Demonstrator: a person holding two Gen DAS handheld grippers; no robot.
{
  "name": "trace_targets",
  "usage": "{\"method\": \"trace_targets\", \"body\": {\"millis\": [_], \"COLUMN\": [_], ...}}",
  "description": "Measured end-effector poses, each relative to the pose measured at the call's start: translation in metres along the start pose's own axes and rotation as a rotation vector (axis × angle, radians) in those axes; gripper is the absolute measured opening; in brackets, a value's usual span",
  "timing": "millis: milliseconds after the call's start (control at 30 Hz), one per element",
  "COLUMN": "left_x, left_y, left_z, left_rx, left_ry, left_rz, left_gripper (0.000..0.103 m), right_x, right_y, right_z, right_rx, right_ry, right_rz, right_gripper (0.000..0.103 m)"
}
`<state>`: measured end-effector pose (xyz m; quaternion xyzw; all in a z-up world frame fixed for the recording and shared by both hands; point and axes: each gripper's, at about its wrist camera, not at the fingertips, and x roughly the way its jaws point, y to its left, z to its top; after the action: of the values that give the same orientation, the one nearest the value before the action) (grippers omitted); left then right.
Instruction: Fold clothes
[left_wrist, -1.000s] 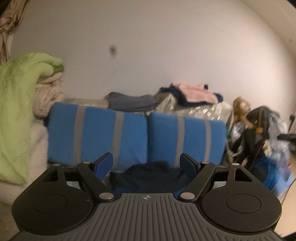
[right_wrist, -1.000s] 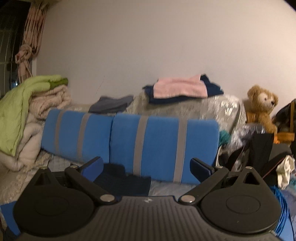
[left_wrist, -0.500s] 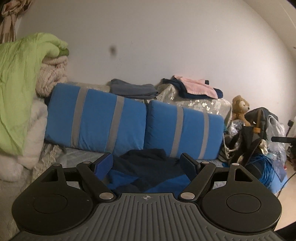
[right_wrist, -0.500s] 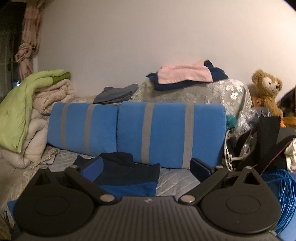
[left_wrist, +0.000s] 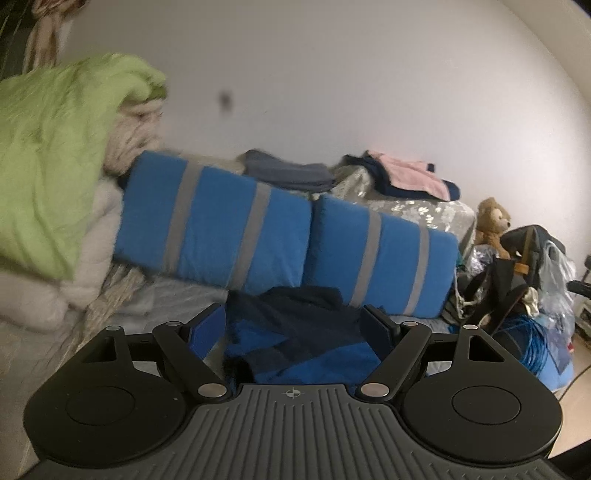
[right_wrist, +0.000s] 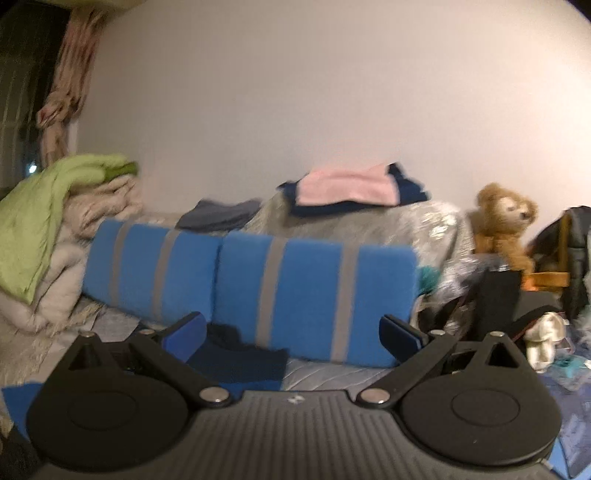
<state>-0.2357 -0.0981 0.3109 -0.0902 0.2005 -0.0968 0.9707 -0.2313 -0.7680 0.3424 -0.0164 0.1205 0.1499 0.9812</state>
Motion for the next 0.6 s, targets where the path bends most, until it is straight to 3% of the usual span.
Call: {"method": "trace_targets", "body": {"millis": [133, 267, 600], "left_x": [-0.016, -0.009, 0.035], "left_y": [0.006, 0.009, 0.01], "left_z": [0.005, -0.007, -0.082], "left_rx": [0.004, 0.015, 0.159], "left_ry": [0.012, 0.013, 0.074], "left_rz": [0.04, 0.061, 0.102], "left_gripper": [0.08, 0.08, 0.08], "right_x": [-0.023, -0.022, 0.022], "right_y": [-0.031, -0.044, -0.016], "right_z": [0.011, 0.001, -0.073], "right_rx": [0.068, 0.122, 0.089], "right_ry": [-0.028, -0.017, 0.086], "right_rz": [-0.062, -0.099, -0.019], "right_gripper": [0.103, 0.103, 0.103]}}
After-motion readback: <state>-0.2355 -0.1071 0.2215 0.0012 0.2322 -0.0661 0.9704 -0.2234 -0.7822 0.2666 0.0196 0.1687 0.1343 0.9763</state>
